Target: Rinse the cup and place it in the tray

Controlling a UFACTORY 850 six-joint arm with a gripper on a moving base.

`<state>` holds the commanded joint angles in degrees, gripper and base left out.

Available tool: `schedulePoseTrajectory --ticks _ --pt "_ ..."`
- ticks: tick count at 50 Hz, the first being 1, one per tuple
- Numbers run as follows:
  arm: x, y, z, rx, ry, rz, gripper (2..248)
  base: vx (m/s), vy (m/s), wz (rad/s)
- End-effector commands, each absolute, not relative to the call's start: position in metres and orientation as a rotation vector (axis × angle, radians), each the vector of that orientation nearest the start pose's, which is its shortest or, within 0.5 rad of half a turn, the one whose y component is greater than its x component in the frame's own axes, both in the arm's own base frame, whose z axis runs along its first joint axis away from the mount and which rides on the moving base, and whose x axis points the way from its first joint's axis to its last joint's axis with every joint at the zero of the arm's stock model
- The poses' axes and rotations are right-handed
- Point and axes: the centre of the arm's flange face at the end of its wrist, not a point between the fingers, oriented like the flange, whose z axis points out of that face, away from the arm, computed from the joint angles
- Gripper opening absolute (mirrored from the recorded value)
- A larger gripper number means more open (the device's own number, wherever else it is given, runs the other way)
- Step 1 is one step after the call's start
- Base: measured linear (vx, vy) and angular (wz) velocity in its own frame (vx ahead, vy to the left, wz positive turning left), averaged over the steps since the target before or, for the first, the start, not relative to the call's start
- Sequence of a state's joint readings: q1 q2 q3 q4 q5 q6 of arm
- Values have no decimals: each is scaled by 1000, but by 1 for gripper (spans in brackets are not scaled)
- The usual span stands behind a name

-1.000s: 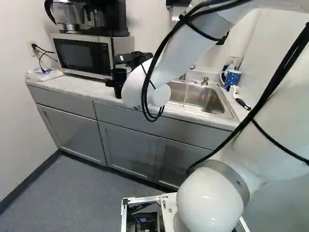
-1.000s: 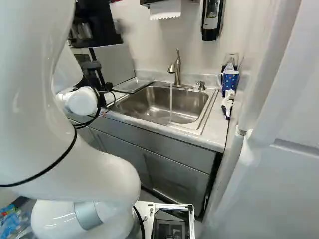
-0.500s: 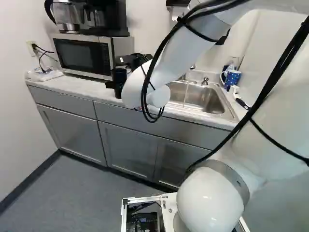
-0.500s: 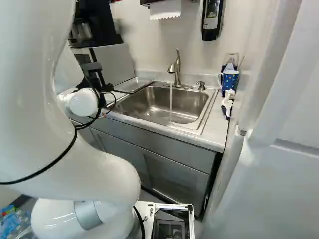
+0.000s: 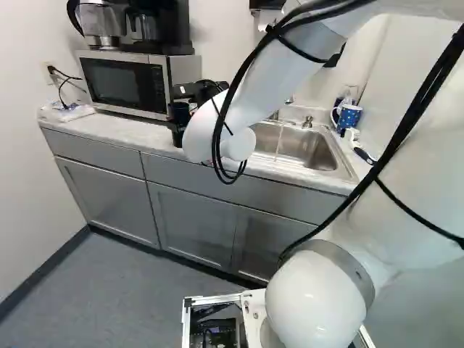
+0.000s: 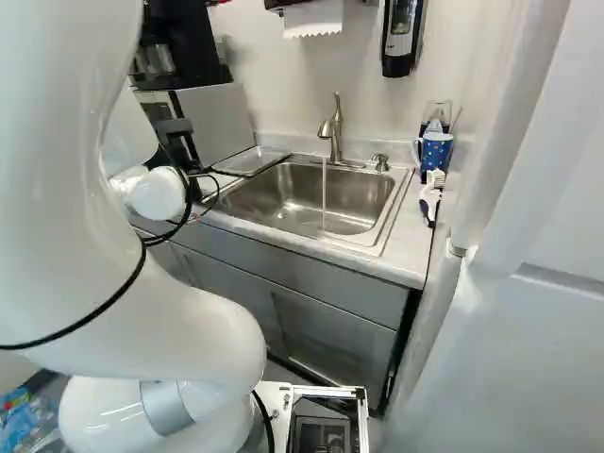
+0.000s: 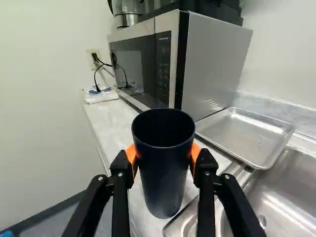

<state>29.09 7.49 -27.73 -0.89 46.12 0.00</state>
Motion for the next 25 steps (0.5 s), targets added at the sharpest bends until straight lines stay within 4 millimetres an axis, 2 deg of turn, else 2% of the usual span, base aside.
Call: schedulePoseTrajectory --ticks 9,25 --pt "355 198 477 -2084 -562 -1802 123 0 0 0" --pt "362 195 492 -2060 -540 -1841 123 0 0 0"
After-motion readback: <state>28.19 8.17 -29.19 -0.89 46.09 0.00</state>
